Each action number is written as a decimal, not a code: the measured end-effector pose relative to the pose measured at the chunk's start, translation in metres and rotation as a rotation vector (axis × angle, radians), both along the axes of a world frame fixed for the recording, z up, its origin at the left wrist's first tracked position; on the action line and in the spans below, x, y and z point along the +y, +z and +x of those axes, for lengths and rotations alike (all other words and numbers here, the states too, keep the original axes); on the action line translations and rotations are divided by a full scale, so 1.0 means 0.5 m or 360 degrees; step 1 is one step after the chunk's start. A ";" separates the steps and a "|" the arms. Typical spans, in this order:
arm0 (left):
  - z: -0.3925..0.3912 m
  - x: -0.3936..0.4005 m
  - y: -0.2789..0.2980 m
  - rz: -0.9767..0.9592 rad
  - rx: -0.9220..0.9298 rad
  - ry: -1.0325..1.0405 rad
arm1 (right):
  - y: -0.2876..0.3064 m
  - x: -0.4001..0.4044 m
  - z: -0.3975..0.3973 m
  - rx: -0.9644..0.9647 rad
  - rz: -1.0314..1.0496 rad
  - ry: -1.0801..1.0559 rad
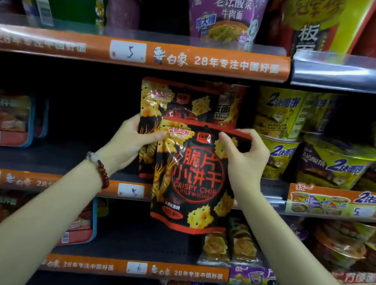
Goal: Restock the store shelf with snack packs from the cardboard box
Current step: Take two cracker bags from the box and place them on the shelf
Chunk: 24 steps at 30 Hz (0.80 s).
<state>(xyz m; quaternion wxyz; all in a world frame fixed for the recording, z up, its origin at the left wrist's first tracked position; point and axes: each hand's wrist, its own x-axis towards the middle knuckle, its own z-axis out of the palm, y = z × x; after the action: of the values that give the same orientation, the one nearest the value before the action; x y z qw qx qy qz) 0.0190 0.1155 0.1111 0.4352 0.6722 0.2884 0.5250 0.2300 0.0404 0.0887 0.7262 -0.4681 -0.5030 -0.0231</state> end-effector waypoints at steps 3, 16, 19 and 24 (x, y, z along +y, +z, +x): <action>-0.007 0.014 0.017 0.0031 -0.0052 -0.0046 | 0.048 0.007 -0.003 -0.0092 0.0107 -0.0024; -0.071 0.094 0.028 -0.0180 -0.0313 -0.0038 | 0.110 0.082 -0.034 -0.0075 0.0133 0.0052; -0.076 0.095 -0.010 -0.0283 -0.0180 -0.0033 | 0.072 0.088 -0.029 0.0079 -0.0205 0.0210; -0.086 0.107 -0.021 -0.0214 0.0062 -0.0075 | 0.018 0.068 -0.014 0.0058 -0.0504 0.0592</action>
<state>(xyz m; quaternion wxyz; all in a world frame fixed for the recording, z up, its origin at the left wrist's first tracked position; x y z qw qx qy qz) -0.0242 0.1688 0.1005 0.4859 0.6581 0.3155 0.4809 0.2231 0.0743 0.0975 0.6444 -0.4758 -0.5647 0.1986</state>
